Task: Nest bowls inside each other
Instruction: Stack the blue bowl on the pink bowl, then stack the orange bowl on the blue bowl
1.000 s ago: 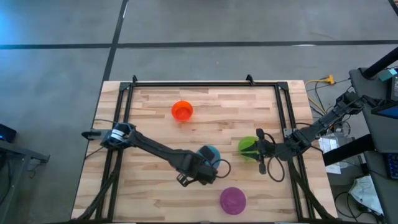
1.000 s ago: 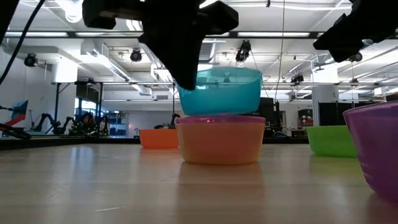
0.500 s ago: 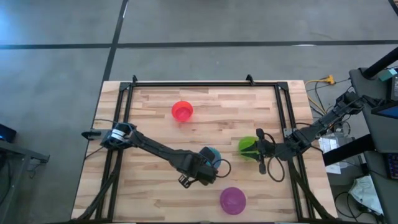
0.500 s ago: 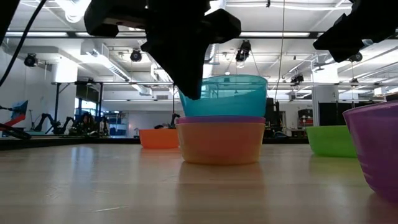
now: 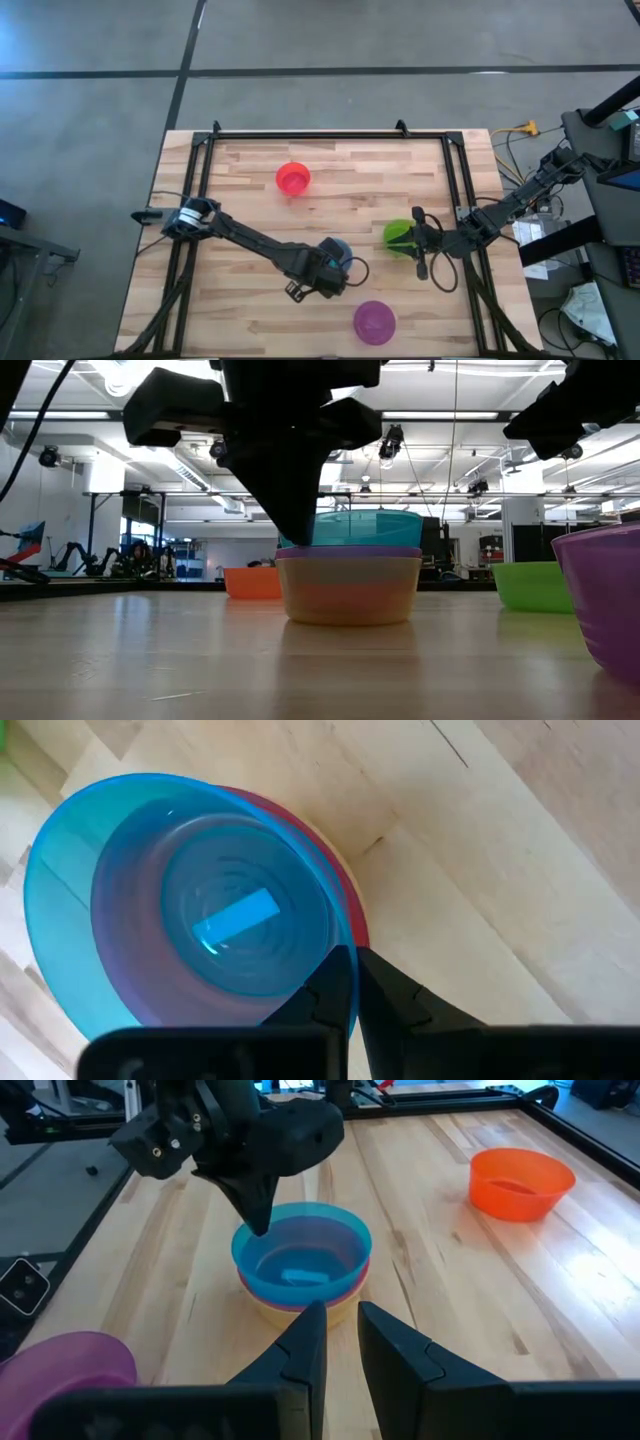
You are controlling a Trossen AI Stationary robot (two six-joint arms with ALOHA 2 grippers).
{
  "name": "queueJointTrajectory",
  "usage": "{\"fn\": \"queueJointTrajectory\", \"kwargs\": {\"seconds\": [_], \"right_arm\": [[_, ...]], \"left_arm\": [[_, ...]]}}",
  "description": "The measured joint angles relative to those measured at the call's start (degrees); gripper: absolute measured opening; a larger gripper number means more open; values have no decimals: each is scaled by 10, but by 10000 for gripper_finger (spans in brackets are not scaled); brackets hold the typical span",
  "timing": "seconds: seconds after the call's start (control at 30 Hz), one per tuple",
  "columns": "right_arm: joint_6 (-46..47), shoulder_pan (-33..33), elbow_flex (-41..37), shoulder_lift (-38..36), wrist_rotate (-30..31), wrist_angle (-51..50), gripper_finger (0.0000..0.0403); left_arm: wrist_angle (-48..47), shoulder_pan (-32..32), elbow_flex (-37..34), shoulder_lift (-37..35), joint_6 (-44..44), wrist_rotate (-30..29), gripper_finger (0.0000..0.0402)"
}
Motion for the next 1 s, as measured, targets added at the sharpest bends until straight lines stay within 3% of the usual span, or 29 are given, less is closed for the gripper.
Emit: {"fn": "queueJointTrajectory", "kwargs": {"seconds": [0.23, 0.67, 1.0], "right_arm": [[4, 0, 0, 0, 0, 1, 56], [4, 0, 0, 0, 0, 1, 57], [4, 0, 0, 0, 0, 0, 57]], "left_arm": [[0, 1, 0, 0, 0, 0, 4], [-7, 1, 20, -2, -31, -3, 96], [-62, 3, 21, -37, -63, -96, 100]]}}
